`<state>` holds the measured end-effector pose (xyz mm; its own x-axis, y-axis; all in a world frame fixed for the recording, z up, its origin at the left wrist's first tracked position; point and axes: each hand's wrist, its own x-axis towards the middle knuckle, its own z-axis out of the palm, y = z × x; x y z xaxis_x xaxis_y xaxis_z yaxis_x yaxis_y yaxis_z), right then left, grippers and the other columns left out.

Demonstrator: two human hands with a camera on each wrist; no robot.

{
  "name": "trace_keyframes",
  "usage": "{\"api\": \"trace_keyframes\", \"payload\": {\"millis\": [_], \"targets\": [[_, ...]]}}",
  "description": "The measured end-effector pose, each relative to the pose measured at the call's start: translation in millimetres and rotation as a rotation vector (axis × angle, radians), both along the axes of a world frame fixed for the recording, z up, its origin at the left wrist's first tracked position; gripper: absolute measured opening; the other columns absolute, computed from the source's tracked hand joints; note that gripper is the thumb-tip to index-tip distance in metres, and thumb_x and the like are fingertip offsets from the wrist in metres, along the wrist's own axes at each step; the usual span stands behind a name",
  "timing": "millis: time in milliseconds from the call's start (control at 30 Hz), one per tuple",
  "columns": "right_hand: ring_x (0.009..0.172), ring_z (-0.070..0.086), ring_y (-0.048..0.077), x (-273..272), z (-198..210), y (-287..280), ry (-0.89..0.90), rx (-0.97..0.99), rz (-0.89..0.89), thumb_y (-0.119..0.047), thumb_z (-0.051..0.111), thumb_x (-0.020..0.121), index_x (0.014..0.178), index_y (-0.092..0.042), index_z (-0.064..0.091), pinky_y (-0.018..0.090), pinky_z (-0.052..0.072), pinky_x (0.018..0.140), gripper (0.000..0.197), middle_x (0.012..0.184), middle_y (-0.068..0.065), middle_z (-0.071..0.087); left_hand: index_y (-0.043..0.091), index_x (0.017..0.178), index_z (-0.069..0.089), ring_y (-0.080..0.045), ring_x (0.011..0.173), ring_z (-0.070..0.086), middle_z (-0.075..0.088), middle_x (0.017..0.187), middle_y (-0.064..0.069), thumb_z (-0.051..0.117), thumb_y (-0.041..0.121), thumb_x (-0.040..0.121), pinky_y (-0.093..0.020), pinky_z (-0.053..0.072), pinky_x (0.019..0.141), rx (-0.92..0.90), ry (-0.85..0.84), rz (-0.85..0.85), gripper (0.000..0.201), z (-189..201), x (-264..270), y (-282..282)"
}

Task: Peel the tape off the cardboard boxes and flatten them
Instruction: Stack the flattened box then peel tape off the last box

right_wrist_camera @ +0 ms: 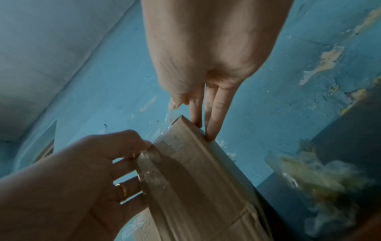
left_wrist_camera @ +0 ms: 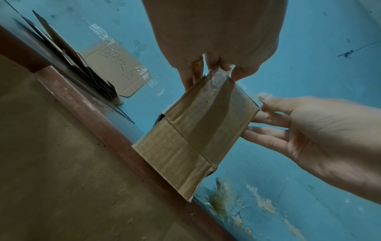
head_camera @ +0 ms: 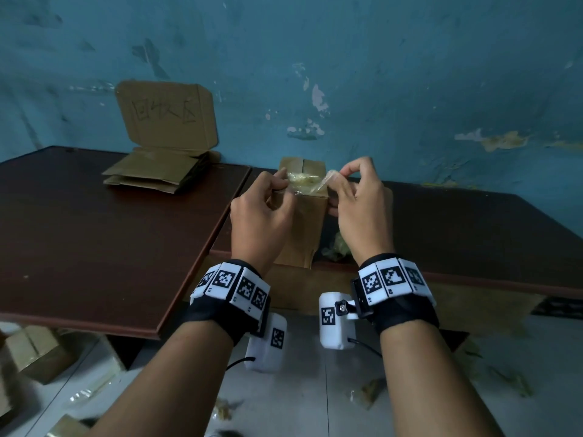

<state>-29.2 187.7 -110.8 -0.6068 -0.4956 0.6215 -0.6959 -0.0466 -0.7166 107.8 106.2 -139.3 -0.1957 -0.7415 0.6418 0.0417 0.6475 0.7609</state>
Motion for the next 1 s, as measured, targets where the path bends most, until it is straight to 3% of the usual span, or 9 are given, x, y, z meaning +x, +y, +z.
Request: {"api": "trace_keyframes", "payload": {"millis": [133, 267, 467, 667, 800, 1000], "targets": [[0.082, 0.076, 0.019, -1.2, 4.8, 0.1, 0.067, 0.035, -0.06, -0.054, 0.062, 0.101, 0.096, -0.03, 0.054, 0.05, 0.064, 0.065, 0.026, 0.085, -0.004, 0.076, 0.017, 0.093, 0.07, 0.003, 0.11, 0.072, 0.077, 0.123, 0.01, 0.072, 0.023, 0.096, -0.041, 0.062, 0.094, -0.01, -0.002, -0.017, 0.007, -1.2, -1.7, 1.7], [0.083, 0.076, 0.02, -1.9, 5.1, 0.9, 0.101, 0.048, -0.072, -0.062, 0.059, 0.098, 0.091, -0.027, 0.057, 0.05, 0.064, 0.064, 0.036, 0.083, -0.005, 0.076, 0.019, 0.092, 0.07, 0.002, 0.111, 0.072, 0.078, 0.122, 0.011, 0.071, 0.026, 0.095, -0.044, 0.062, 0.094, -0.011, 0.004, -0.028, 0.007, -2.1, -1.9, 1.0], [0.067, 0.071, 0.021, -0.6, 12.0, 6.1, 0.12, 0.074, -0.149, -0.062, 0.069, 0.094, 0.081, -0.023, 0.058, 0.046, 0.061, 0.059, 0.042, 0.07, -0.006, 0.071, 0.019, 0.091, 0.071, 0.0, 0.107, 0.073, 0.078, 0.117, 0.013, 0.071, 0.025, 0.094, -0.045, 0.062, 0.093, -0.023, 0.008, -0.056, 0.007, -1.3, -2.3, 4.6], [0.067, 0.066, 0.014, 3.7, 15.5, 13.0, 0.094, 0.14, -0.205, -0.051, 0.081, 0.089, 0.08, -0.021, 0.064, 0.032, 0.05, 0.06, 0.036, 0.069, -0.01, 0.066, 0.019, 0.095, 0.075, -0.001, 0.104, 0.073, 0.078, 0.11, 0.015, 0.073, 0.021, 0.094, -0.044, 0.062, 0.091, -0.027, 0.006, -0.068, 0.003, -2.7, -4.6, 9.0], [0.072, 0.068, 0.016, 4.4, 16.3, 11.6, 0.086, 0.168, -0.153, -0.045, 0.078, 0.093, 0.079, -0.02, 0.073, 0.04, 0.059, 0.066, 0.029, 0.074, -0.009, 0.071, 0.021, 0.094, 0.074, -0.005, 0.097, 0.075, 0.078, 0.109, 0.017, 0.072, 0.022, 0.094, -0.045, 0.062, 0.086, -0.023, 0.003, -0.064, 0.002, -3.0, -5.1, 9.5], [0.082, 0.069, 0.016, -1.8, 25.3, 16.1, 0.1, 0.207, 0.054, -0.028, 0.073, 0.099, 0.087, -0.014, 0.083, 0.04, 0.058, 0.08, 0.021, 0.084, -0.003, 0.073, 0.019, 0.094, 0.074, -0.006, 0.098, 0.074, 0.078, 0.108, 0.015, 0.072, 0.023, 0.095, -0.046, 0.061, 0.087, -0.01, 0.01, -0.05, 0.004, -3.9, -4.3, 6.4]]}}
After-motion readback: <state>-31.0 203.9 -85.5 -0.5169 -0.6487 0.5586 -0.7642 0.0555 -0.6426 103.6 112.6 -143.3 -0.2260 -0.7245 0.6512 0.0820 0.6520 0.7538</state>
